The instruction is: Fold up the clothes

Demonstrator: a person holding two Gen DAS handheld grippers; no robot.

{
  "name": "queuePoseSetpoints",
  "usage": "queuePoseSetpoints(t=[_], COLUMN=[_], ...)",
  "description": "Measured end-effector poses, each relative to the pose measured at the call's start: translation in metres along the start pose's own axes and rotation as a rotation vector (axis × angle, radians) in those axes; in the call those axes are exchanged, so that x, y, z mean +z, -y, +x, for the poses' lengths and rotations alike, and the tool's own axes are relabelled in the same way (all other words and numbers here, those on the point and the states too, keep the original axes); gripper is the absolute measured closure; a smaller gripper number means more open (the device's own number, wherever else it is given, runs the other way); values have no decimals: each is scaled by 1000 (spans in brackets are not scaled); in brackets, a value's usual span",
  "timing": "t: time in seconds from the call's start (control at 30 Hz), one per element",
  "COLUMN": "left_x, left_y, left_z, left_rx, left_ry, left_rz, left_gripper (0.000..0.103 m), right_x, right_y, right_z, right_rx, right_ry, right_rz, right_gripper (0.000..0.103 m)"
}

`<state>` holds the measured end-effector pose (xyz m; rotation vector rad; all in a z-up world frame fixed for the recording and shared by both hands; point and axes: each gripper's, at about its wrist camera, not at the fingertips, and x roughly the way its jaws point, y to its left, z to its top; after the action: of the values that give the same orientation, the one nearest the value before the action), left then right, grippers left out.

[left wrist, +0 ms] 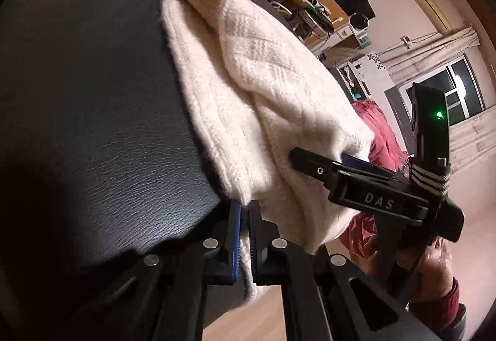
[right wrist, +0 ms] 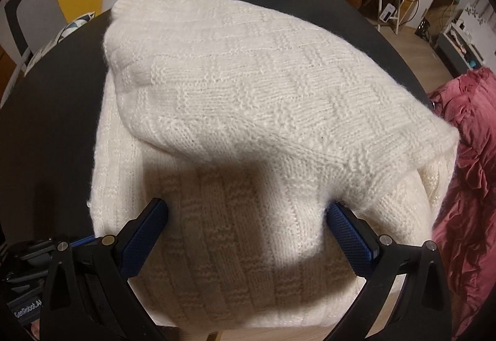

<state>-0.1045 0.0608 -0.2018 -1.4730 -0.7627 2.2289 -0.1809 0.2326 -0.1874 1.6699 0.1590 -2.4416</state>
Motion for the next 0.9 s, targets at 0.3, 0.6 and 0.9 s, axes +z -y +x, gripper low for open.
queuePoseSetpoints(t=[0.3,0.6,0.9], left_x=[0,13,-2], left_y=[-31,-108,-172], left_z=[-44,-124,-177], left_rx=[65,157,234], left_ry=[121,265,238], left_rz=[-47,-165,-148], left_gripper=[100,100,99], right_x=[2,26,49], right_y=[-22,-51,-105], right_z=[-5,4,28], right_rx=[-38,-40,-164], right_ry=[31,21,-38], right_rz=[-30,15,17], right_gripper=[0,0,0])
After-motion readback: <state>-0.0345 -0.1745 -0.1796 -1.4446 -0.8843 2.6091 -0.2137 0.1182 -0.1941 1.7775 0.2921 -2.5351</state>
